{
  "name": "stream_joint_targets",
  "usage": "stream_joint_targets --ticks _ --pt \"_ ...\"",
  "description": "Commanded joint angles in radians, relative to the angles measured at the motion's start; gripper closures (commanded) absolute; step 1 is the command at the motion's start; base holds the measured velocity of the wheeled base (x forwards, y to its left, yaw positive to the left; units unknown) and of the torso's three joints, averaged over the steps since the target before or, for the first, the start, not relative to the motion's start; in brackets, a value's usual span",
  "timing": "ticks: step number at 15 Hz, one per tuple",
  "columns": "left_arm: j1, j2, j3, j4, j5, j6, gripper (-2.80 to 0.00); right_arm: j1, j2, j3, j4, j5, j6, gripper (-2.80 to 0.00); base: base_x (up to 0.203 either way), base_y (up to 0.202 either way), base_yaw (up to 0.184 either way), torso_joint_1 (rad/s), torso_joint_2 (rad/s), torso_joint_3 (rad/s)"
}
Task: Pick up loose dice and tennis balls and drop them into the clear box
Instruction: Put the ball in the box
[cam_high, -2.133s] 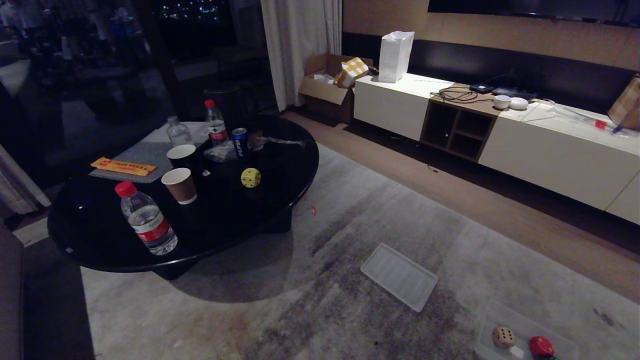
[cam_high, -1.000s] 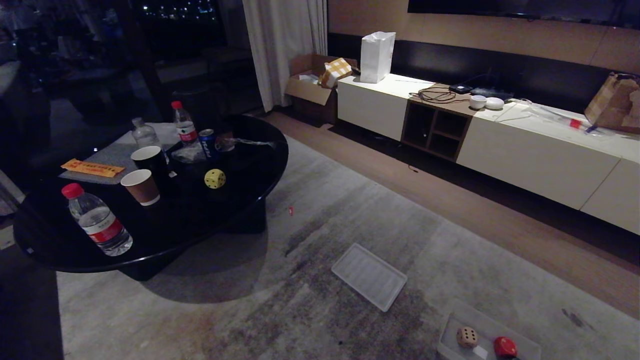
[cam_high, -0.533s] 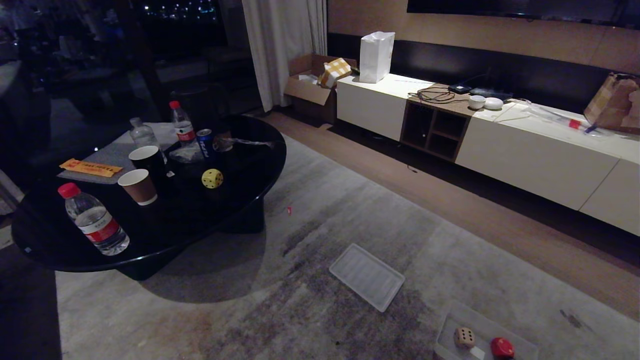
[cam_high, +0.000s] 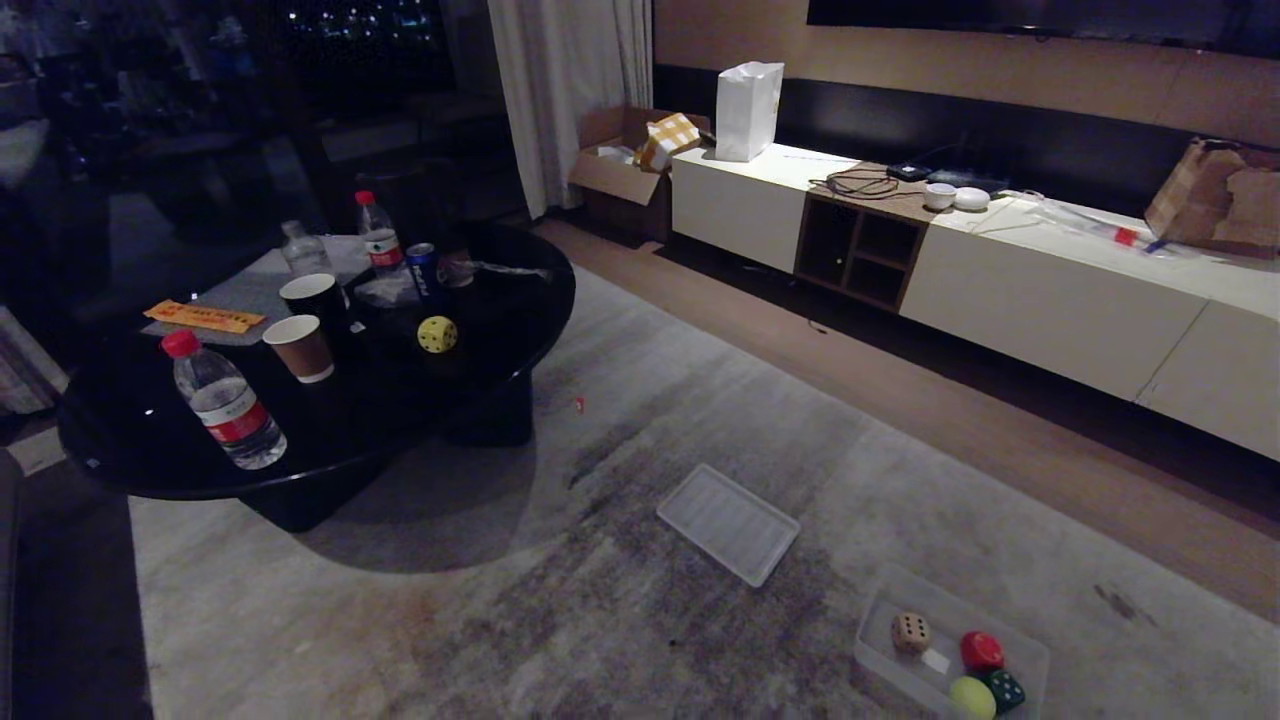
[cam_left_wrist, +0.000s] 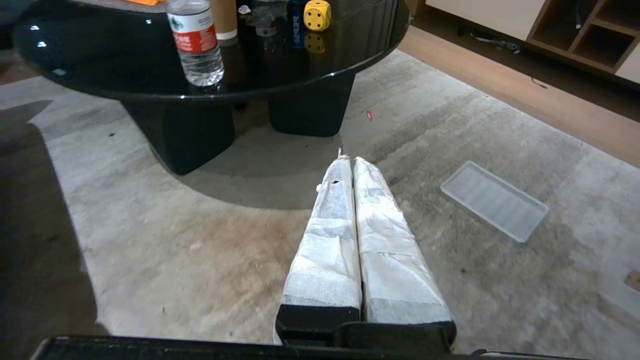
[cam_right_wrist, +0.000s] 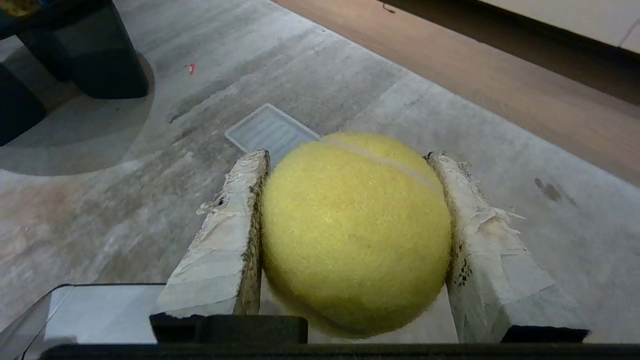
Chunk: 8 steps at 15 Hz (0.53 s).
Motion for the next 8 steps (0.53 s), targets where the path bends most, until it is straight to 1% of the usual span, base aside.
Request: stream_joint_targets --ticks 1,8 --pt "0.0 0.002 0.002 0.0 0.001 -0.001 0.0 0.0 0.001 0.0 0.001 0.0 0.0 0.0 -0.103 0.0 0.003 -0.002 0.0 0.002" --pt "0.0 0.002 0.002 -0.002 0.002 -0.007 0.0 0.0 0.001 0.0 0.001 0.0 0.002 0.0 0.0 0.0 0.0 0.0 0.0 0.0"
